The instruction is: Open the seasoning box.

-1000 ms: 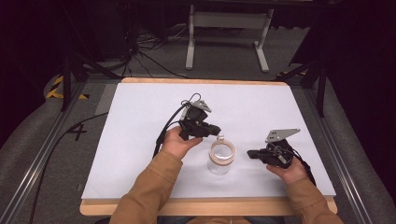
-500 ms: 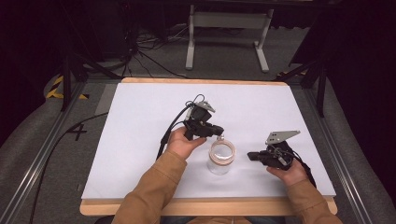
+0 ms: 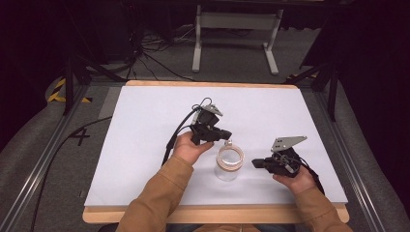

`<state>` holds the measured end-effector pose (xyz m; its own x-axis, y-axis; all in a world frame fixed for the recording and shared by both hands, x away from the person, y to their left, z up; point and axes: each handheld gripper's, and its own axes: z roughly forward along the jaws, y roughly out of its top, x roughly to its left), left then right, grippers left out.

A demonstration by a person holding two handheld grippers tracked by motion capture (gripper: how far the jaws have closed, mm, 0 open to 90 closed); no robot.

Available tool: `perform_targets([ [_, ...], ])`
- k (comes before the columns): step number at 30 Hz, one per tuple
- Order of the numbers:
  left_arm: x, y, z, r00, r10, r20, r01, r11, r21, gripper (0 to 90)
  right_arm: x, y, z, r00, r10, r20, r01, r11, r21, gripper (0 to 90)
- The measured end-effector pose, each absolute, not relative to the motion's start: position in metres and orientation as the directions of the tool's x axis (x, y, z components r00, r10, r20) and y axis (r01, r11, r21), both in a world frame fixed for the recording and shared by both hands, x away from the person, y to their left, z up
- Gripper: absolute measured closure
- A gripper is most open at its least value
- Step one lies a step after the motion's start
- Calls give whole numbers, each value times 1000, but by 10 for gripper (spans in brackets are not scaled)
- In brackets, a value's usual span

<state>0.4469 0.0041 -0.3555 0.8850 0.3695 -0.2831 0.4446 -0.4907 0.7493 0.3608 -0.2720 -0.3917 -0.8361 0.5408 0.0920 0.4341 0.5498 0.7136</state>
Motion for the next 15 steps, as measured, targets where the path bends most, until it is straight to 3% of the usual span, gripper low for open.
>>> perform_targets([
  [15,445,4,-355,893,370,-258,425,-500,754,895,346,-252,-376,-884,457,99,378,571,729,895],
])
